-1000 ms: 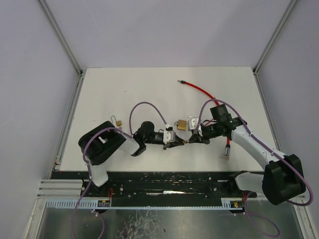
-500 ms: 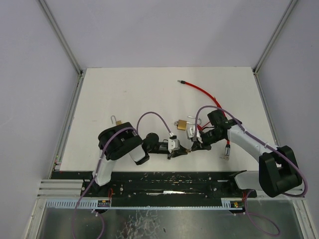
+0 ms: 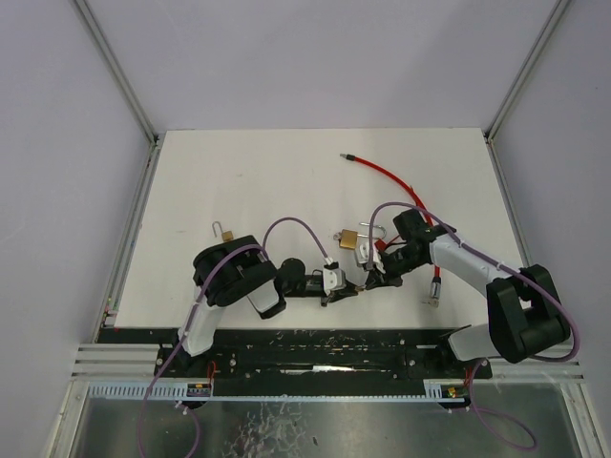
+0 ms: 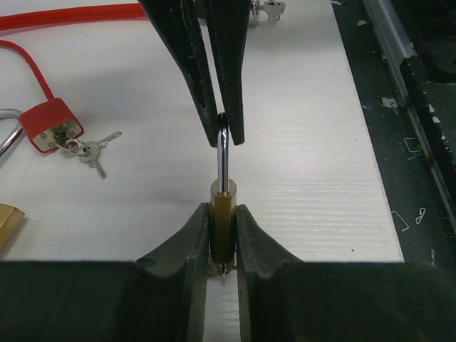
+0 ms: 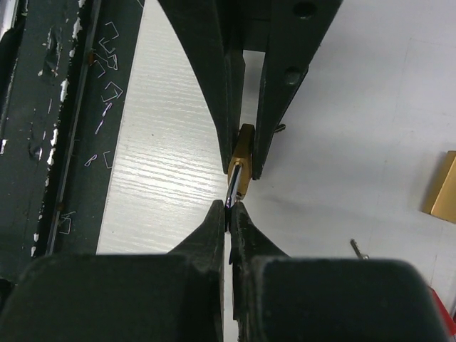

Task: Lock with the key
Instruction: Lock the lock.

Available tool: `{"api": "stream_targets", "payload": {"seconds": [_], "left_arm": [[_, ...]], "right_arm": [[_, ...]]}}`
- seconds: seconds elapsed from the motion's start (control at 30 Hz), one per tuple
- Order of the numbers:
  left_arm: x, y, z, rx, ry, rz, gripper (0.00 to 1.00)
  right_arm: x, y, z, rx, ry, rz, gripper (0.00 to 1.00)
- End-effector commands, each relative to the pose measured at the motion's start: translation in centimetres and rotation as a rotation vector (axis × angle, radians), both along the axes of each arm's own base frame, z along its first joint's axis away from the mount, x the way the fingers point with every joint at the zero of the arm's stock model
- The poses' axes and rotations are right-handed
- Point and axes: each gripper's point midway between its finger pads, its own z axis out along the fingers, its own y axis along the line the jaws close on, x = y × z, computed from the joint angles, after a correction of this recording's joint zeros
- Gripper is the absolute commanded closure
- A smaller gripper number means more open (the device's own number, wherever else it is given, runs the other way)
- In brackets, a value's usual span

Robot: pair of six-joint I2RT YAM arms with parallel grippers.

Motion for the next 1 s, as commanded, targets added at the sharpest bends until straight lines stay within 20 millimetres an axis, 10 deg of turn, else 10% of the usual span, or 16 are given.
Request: {"api": "stream_targets", "payload": {"seconds": [0.0,0.67,0.97], "left_arm": [[1.7,-1.1,1.4,-0.048,-0.084,0.039,1.00],[1.9,-1.8,-0.8,0.017,-0.050,0.019,1.00],[1.7,-2.3,-0.6,0.007,-0.044,-0.007,1.00]], "right_arm": [[0.4,1.1,0.9,0.027,0.026,-0.001,1.00],[1.0,1.2,-1.8,-0.059,0.013,0.003,1.00],[2.1,2.3,2.1,0.038,-0.053,-0.031,1.00]]}}
